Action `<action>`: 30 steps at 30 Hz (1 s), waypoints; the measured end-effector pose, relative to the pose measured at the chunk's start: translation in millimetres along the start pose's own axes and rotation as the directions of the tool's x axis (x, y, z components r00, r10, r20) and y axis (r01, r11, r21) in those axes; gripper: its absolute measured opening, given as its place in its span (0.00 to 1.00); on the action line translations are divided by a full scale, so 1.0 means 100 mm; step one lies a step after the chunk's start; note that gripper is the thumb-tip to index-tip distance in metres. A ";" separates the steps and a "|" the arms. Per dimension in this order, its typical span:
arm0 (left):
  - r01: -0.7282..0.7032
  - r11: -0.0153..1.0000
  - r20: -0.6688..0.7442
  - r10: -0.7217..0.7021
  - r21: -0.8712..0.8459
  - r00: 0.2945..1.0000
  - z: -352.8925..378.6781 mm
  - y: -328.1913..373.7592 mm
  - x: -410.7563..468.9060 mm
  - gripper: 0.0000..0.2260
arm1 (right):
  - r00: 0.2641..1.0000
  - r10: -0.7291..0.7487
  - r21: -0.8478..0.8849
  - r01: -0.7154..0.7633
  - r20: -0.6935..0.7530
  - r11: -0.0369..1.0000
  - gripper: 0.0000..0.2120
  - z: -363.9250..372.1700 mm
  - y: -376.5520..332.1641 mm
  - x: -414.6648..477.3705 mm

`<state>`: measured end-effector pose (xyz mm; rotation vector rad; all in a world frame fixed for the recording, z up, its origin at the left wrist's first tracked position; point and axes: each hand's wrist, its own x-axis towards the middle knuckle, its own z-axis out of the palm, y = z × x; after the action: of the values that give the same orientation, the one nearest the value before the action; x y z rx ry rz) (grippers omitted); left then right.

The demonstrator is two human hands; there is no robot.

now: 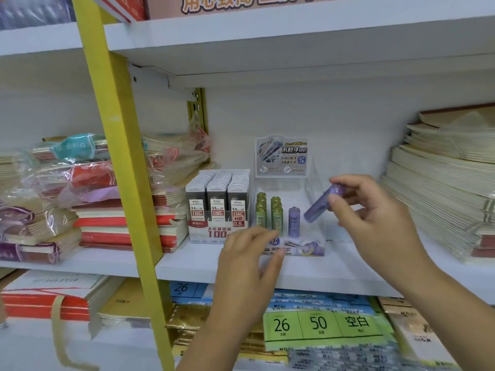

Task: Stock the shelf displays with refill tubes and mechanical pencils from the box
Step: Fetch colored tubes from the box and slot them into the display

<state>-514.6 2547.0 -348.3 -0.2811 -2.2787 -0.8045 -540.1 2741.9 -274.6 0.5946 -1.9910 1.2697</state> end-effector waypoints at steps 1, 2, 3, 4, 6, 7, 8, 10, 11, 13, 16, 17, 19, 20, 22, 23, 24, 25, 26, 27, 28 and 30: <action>-0.036 0.998 -0.002 0.036 0.049 0.999 0.02 -0.02 -0.02 0.18 | 0.999 -0.031 -0.098 0.035 0.036 0.995 0.10 0.00 0.03 -0.01; -0.062 0.995 -0.008 0.063 0.083 0.998 0.04 -0.04 -0.03 0.17 | 0.996 -0.046 -0.175 0.059 0.078 0.983 0.10 0.02 0.07 -0.03; -0.074 0.992 -0.012 0.076 0.102 0.997 0.05 -0.06 -0.04 0.18 | 0.992 -0.043 -0.236 0.070 0.119 0.969 0.11 0.05 0.10 -0.04; -0.075 0.991 -0.016 0.077 0.112 0.997 0.06 -0.06 -0.05 0.19 | 0.988 -0.028 -0.279 0.070 0.154 0.958 0.11 0.07 0.12 -0.05; -0.074 0.989 -0.024 0.078 0.126 0.997 0.07 -0.08 -0.04 0.20 | 0.982 0.001 -0.301 0.057 0.187 0.952 0.11 0.08 0.17 -0.04; -0.078 0.988 -0.029 0.082 0.133 0.996 0.07 -0.08 -0.04 0.20 | 0.982 0.009 -0.294 0.048 0.189 0.955 0.11 0.07 0.18 -0.02; -0.081 0.987 -0.033 0.086 0.139 0.996 0.08 -0.08 -0.04 0.21 | 0.981 0.017 -0.284 0.038 0.191 0.958 0.11 0.06 0.19 0.00; -0.081 0.987 -0.032 0.086 0.140 0.996 0.07 -0.08 -0.04 0.21 | 0.978 0.032 -0.269 0.025 0.207 0.963 0.10 0.04 0.21 0.04; -0.081 0.987 -0.031 0.086 0.137 0.996 0.07 -0.08 -0.04 0.22 | 0.976 0.029 -0.270 0.031 0.218 0.962 0.10 0.05 0.21 0.05; -0.083 0.988 -0.023 0.087 0.127 0.996 0.07 -0.09 -0.04 0.21 | 0.968 0.015 -0.298 0.062 0.250 0.953 0.09 0.08 0.21 0.04; -0.094 0.990 -0.009 0.096 0.109 0.995 0.06 -0.08 -0.05 0.19 | 0.961 -0.012 -0.363 0.115 0.275 0.925 0.09 0.16 0.24 0.00; -0.103 0.990 0.001 0.103 0.101 0.995 0.04 -0.08 -0.05 0.18 | 0.963 -0.011 -0.375 0.116 0.270 0.920 0.10 0.18 0.26 -0.01; -0.107 0.992 0.024 0.105 0.062 0.994 0.02 -0.09 -0.07 0.19 | 0.969 -0.014 -0.380 0.110 0.246 0.918 0.11 0.21 0.28 -0.05; -0.097 0.995 0.026 0.097 0.025 0.995 0.01 -0.10 -0.09 0.21 | 0.974 -0.030 -0.365 0.112 0.223 0.924 0.11 0.22 0.27 -0.07; -0.084 0.996 -0.012 0.084 -0.041 0.996 -0.04 -0.07 -0.19 0.21 | 0.986 -0.072 -0.314 0.118 0.152 0.942 0.13 0.20 0.21 -0.15; -0.096 0.994 -0.052 0.093 -0.052 0.994 -0.07 -0.04 -0.27 0.20 | 0.990 -0.084 -0.280 0.112 0.112 0.953 0.13 0.18 0.17 -0.21; -0.121 0.992 -0.097 0.117 -0.041 0.988 -0.10 -0.03 -0.36 0.18 | 0.993 -0.089 -0.232 0.105 0.079 0.967 0.13 0.17 0.12 -0.29; -0.150 0.989 -0.126 0.146 -0.016 0.981 -0.12 -0.02 -0.48 0.16 | 0.995 -0.087 -0.168 0.095 0.056 0.981 0.13 0.15 0.09 -0.41; -0.176 0.984 -0.125 0.177 0.020 0.976 -0.14 -0.04 -0.62 0.14 | 0.996 -0.076 -0.097 0.079 0.040 0.992 0.12 0.15 0.06 -0.56; -0.203 0.978 -0.086 0.207 0.056 0.975 -0.16 -0.08 -0.77 0.14 | 0.998 -0.058 -0.041 0.059 0.038 0.997 0.12 0.16 0.05 -0.74; -0.211 0.975 -0.008 0.212 0.074 0.977 -0.16 -0.15 -0.96 0.13 | 0.997 -0.035 -0.012 0.036 0.063 0.999 0.11 0.18 0.06 -0.97; -0.106 0.992 0.234 0.086 0.075 0.968 -0.13 -0.35 -1.41 0.14 | 0.980 0.041 -0.013 -0.039 0.194 0.999 0.10 0.28 0.15 -1.50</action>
<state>-417.6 2514.6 -453.0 -0.4629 -2.4871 -0.6491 -460.8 2724.2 -404.9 0.7000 -2.1768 1.2665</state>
